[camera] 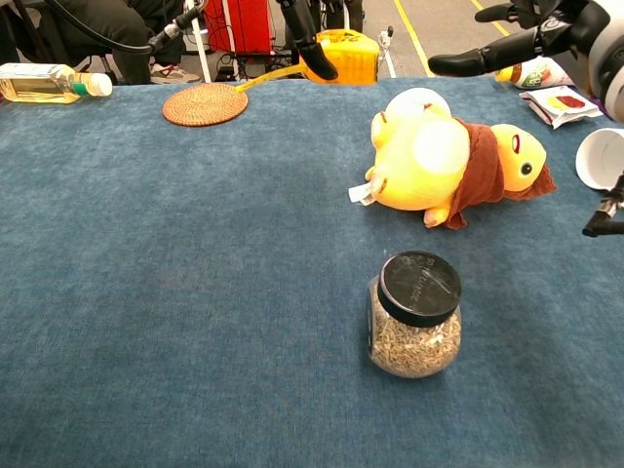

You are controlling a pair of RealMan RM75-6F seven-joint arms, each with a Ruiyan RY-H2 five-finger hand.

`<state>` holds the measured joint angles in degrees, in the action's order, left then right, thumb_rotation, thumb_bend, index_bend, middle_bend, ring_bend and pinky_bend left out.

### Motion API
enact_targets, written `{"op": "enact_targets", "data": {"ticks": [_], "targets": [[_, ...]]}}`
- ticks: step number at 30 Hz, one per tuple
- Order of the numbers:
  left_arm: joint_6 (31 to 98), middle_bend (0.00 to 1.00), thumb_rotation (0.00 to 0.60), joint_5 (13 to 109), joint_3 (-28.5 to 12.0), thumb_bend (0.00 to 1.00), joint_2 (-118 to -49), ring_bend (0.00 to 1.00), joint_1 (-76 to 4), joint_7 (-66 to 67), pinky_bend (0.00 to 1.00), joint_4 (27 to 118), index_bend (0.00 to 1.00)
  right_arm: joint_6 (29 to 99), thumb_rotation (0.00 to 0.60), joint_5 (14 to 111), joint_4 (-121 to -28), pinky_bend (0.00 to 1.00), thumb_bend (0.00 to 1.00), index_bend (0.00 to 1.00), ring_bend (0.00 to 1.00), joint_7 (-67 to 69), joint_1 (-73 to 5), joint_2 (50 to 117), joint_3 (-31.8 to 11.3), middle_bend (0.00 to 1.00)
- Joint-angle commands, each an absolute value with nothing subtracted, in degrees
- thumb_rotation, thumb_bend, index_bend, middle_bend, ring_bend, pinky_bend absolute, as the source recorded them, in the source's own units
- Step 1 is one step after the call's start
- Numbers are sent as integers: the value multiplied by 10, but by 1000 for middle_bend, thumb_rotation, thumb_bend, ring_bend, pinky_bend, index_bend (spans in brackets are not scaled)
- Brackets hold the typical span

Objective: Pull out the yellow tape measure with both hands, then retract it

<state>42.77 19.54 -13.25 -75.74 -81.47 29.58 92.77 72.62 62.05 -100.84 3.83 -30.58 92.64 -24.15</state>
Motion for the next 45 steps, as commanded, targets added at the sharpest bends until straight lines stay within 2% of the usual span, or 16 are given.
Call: {"op": "enact_targets", "data": {"ticks": [1, 20, 45], "targets": [[428, 445, 600, 183, -133, 265, -763, 341, -825, 296, 388, 924, 550, 726, 600, 617, -999, 220, 201, 0, 95, 35, -309, 932, -241, 50], [427, 445, 600, 147, -126, 265, -766, 341, -859, 292, 389, 926, 550, 718, 600, 596, -967, 218, 201, 0, 95, 26, -325, 944, -251, 49], [431, 447, 600, 126, -118, 264, -781, 346, -881, 289, 395, 909, 550, 720, 600, 590, -969, 209, 202, 0, 95, 18, -329, 947, -251, 50]]}}
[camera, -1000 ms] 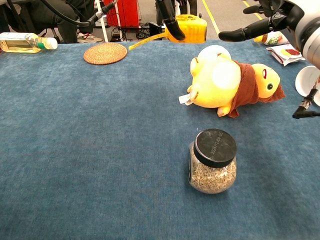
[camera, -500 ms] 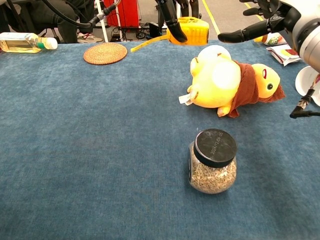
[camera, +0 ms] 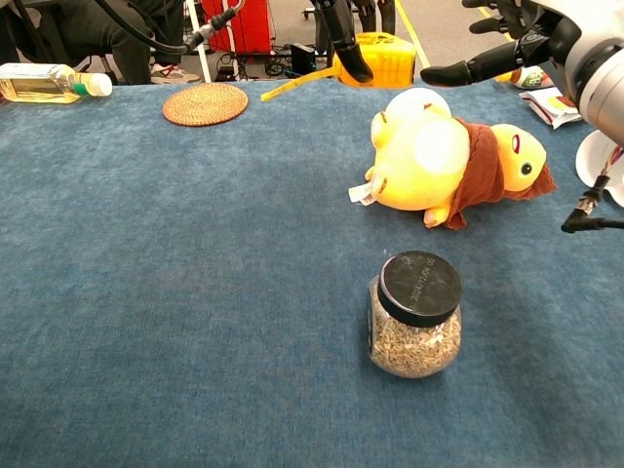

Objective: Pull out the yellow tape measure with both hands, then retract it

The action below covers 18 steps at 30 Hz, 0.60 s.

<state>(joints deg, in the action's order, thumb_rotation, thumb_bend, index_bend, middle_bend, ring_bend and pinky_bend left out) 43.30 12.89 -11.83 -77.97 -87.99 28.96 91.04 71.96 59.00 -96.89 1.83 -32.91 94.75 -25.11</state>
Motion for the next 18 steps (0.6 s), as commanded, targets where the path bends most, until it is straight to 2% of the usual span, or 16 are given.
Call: {"op": "enact_targets", "data": {"ticks": [1, 18], "targets": [[431, 447, 600, 125, -118, 263, -782, 346, -882, 290, 395, 908, 550, 720, 600, 590, -970, 209, 202, 0, 95, 18, -329, 947, -251, 50], [441, 447, 600, 122, -123, 263, -800, 346, -891, 290, 395, 892, 549, 721, 600, 596, -982, 204, 202, 0, 95, 16, -328, 943, -246, 50]]}}
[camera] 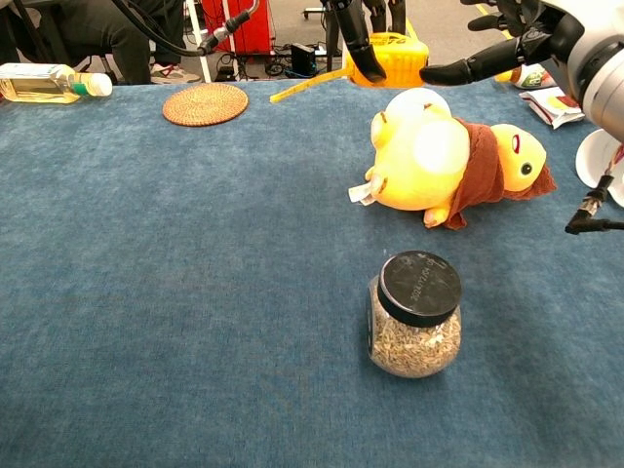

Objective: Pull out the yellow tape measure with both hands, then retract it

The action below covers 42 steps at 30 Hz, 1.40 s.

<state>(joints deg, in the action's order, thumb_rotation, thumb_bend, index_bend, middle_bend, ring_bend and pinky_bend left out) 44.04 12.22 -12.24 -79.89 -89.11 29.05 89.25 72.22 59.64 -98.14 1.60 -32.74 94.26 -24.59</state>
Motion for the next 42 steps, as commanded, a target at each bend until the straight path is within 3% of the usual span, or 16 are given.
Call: {"op": "enact_targets", "data": {"ticks": [1, 19, 42], "targets": [[442, 447, 600, 122, -123, 262, -800, 346, -891, 291, 395, 891, 549, 721, 600, 597, -982, 204, 202, 0, 95, 17, -328, 943, -246, 50], [419, 447, 600, 114, -121, 261, -792, 346, -889, 281, 398, 897, 550, 711, 600, 580, -968, 203, 206, 0, 95, 10, -337, 949, -251, 50], [408, 447, 600, 133, -109, 261, -775, 346, -875, 259, 398, 901, 550, 708, 600, 580, -957, 204, 352, 10, 120, 9, -340, 951, -247, 83]]}}
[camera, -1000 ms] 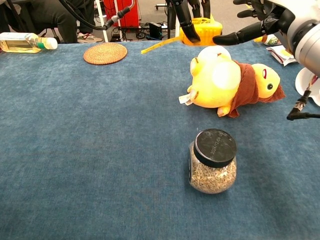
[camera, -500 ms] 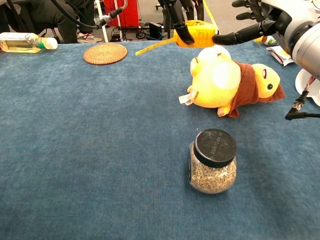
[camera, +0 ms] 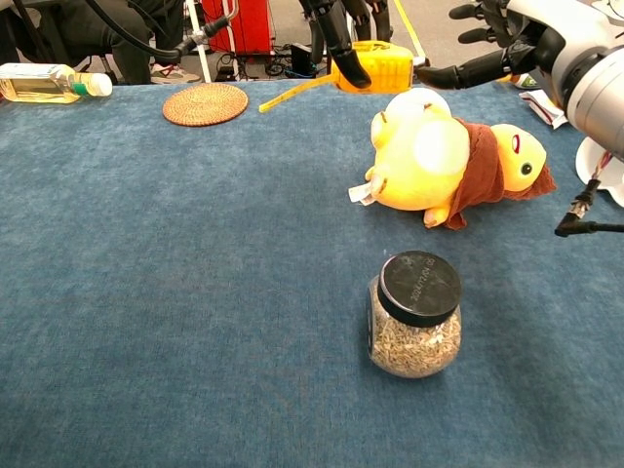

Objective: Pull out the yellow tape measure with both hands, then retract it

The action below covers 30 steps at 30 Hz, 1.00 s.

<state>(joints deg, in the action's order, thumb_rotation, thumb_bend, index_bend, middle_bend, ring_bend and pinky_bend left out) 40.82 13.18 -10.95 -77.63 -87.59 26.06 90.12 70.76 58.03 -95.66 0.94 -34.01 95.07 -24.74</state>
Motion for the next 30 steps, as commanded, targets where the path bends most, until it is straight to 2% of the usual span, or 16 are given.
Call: {"op": "enact_targets", "data": {"ticks": [1, 8, 20, 30], "targets": [[408, 447, 600, 133, -108, 261, -775, 346, -875, 259, 398, 902, 550, 709, 600, 581, -957, 204, 362, 23, 121, 9, -340, 951, -247, 86], [407, 447, 600, 135, -105, 261, -770, 346, -872, 253, 398, 901, 550, 714, 600, 585, -954, 207, 428, 140, 139, 12, -337, 951, -247, 110], [400, 447, 600, 142, -99, 262, -762, 346, -865, 242, 398, 901, 550, 714, 600, 589, -951, 221, 473, 306, 165, 16, -335, 950, -245, 147], [398, 446, 600, 145, -99, 260, -765, 346, -868, 238, 400, 897, 549, 715, 600, 591, -951, 240, 503, 502, 197, 16, -334, 950, -245, 222]]}}
